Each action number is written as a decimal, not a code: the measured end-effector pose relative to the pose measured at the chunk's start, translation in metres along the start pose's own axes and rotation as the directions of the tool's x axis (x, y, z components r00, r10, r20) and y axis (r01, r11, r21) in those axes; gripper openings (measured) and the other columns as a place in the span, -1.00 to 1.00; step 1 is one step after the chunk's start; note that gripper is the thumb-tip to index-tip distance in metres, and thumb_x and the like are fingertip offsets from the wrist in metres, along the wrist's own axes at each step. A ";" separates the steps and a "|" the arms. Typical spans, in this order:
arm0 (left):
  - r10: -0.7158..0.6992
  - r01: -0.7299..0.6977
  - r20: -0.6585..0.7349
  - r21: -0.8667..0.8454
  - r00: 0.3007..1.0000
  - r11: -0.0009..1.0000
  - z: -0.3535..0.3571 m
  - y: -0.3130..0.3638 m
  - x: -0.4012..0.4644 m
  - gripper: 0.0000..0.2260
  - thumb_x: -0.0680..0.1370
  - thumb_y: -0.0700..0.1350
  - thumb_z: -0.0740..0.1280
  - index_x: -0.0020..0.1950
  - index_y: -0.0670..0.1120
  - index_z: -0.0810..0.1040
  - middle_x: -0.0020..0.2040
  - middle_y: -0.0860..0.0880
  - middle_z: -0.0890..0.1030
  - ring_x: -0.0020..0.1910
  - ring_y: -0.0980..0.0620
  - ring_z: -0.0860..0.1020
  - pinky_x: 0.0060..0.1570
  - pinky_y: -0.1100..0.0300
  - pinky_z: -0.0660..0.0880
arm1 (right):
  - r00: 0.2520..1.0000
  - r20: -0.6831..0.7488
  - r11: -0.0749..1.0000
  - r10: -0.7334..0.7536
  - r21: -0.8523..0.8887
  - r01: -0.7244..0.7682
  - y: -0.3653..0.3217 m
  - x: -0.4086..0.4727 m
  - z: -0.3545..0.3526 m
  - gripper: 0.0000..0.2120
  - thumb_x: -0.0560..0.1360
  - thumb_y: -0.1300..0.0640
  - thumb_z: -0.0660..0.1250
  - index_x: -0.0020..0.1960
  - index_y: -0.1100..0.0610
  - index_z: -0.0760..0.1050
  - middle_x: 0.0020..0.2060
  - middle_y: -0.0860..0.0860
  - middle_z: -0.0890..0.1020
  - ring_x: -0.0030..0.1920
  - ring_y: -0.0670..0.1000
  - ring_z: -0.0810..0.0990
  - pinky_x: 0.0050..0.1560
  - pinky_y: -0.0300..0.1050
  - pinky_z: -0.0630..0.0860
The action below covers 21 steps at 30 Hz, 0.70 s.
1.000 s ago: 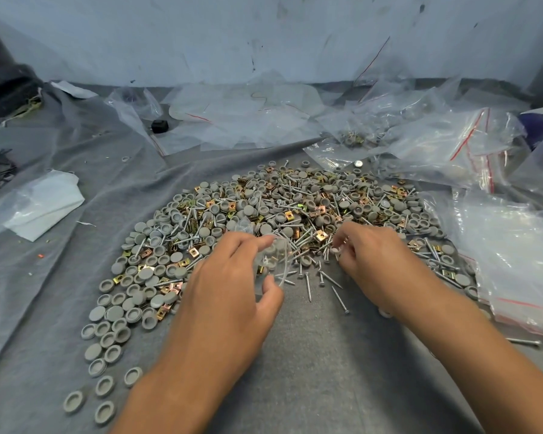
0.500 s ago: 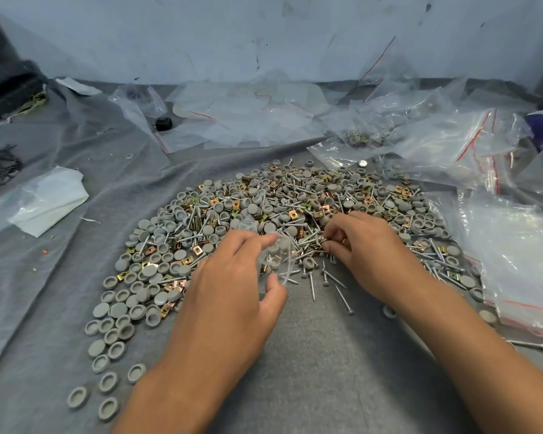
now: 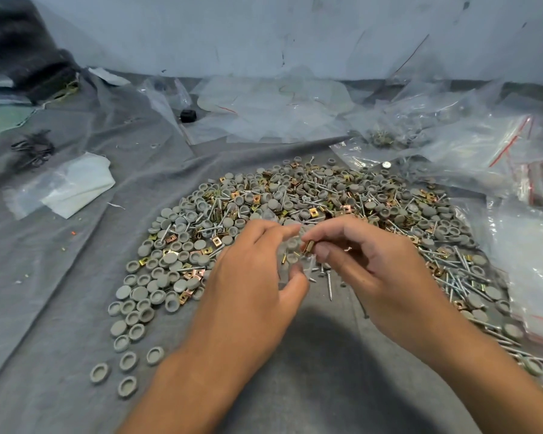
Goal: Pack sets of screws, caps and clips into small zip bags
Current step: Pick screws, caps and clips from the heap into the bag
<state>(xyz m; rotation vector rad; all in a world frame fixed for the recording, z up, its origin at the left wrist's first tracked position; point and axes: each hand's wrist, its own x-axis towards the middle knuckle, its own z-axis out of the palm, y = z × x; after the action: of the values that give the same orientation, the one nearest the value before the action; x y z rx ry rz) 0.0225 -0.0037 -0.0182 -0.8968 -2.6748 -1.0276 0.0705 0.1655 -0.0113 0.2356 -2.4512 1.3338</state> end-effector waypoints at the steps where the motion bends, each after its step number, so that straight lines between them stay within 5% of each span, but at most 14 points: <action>1: 0.005 -0.005 -0.010 -0.010 1.000 1.000 -0.001 0.001 0.000 -0.58 0.56 0.02 0.35 0.42 0.12 0.48 0.12 0.26 0.44 -0.02 0.24 0.45 0.10 0.15 0.50 | 1.000 -0.010 1.000 0.004 0.009 -0.004 0.000 0.000 0.000 -0.81 0.52 0.01 0.30 0.10 -0.19 0.58 -0.06 -0.31 0.65 -0.04 -0.20 0.65 -0.11 -0.40 0.52; 9: 0.054 -0.060 -0.099 -0.056 0.994 0.997 -0.005 -0.001 0.002 -0.73 0.54 0.04 0.40 0.22 0.09 0.65 0.02 0.25 0.56 -0.12 0.22 0.51 -0.07 0.37 0.46 | 0.994 -0.104 0.999 0.034 -0.038 -0.038 0.005 0.000 0.002 -0.82 0.47 0.09 0.46 0.07 0.03 0.64 -0.14 -0.22 0.71 -0.07 -0.22 0.68 -0.08 -0.41 0.54; 14: 0.041 -0.053 -0.147 -0.080 0.988 0.995 -0.005 -0.001 0.003 -0.87 0.51 0.06 0.42 0.03 0.11 0.68 -0.07 0.25 0.60 -0.16 0.24 0.53 -0.11 0.37 0.46 | 0.990 -0.143 0.996 -0.003 -0.092 -0.011 0.003 0.000 0.002 -0.79 0.45 0.08 0.46 0.08 0.07 0.65 -0.11 -0.21 0.71 -0.06 -0.28 0.67 -0.07 -0.48 0.49; 21: -0.015 0.002 -0.119 -0.102 0.993 0.995 -0.004 0.001 0.004 -0.85 0.56 0.09 0.32 0.00 0.08 0.64 -0.10 0.22 0.57 -0.10 0.23 0.52 -0.08 0.34 0.40 | 0.984 -0.176 0.996 -0.017 -0.086 0.002 0.001 -0.002 0.004 -0.80 0.47 0.07 0.44 0.09 0.01 0.67 -0.12 -0.25 0.69 -0.10 -0.29 0.66 -0.11 -0.50 0.49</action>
<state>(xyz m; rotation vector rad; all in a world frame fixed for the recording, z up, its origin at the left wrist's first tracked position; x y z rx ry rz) 0.0200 -0.0033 -0.0135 -0.8140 -2.5500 -1.1894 0.0711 0.1621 -0.0148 0.1022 -2.3483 1.1888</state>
